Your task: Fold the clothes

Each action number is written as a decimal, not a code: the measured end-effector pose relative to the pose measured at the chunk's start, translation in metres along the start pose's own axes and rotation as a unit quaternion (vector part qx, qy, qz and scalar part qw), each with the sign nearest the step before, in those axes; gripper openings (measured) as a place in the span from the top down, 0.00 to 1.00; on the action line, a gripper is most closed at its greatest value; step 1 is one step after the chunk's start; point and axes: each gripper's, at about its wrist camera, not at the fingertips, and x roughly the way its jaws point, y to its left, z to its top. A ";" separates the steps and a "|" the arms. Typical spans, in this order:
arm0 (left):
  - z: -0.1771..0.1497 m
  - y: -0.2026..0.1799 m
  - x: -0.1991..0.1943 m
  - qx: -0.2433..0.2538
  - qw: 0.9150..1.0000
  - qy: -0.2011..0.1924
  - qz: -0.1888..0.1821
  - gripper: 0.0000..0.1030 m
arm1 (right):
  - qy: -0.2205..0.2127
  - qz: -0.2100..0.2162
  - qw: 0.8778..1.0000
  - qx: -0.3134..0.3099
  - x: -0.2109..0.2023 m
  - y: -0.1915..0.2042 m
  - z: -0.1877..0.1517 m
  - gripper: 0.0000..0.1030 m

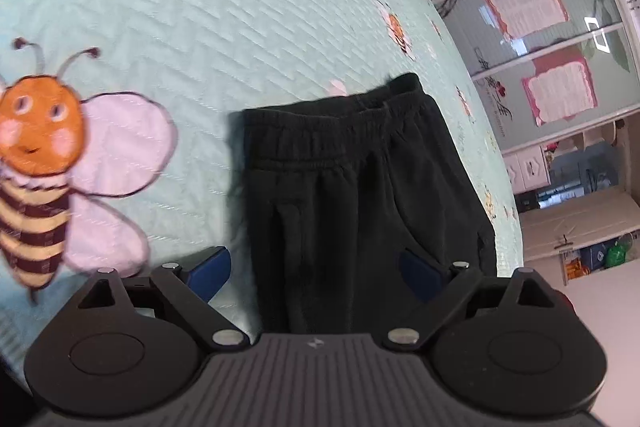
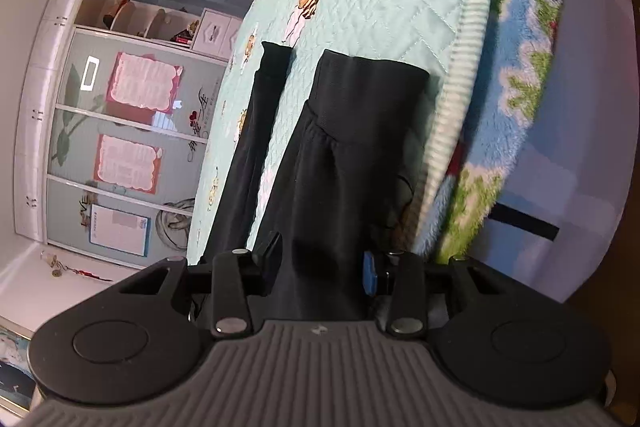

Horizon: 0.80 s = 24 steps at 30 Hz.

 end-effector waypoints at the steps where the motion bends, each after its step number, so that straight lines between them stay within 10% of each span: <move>1: 0.003 -0.003 0.005 0.002 1.000 0.005 -0.005 0.09 | 0.001 0.000 1.000 -0.002 0.000 0.001 0.000 0.59; 7: 0.012 -0.016 0.029 0.008 1.000 0.017 -0.006 0.16 | 0.002 -0.006 1.000 -0.009 -0.001 0.007 -0.001 0.53; 12: 0.004 -0.011 0.026 0.019 1.000 0.020 0.004 0.74 | -0.003 -0.009 1.000 -0.010 0.000 0.006 -0.004 0.54; 16: 0.000 0.000 0.020 0.015 1.000 0.010 -0.005 0.77 | -0.007 -0.015 1.000 -0.020 0.002 0.007 -0.006 0.55; 22: -0.006 -0.013 0.024 0.043 0.999 0.017 0.006 0.49 | -0.012 -0.017 0.999 -0.027 0.001 0.008 -0.009 0.55; 24: -0.009 -0.019 0.023 0.059 0.998 0.019 0.013 0.60 | -0.009 -0.024 0.999 -0.040 0.000 0.013 -0.010 0.77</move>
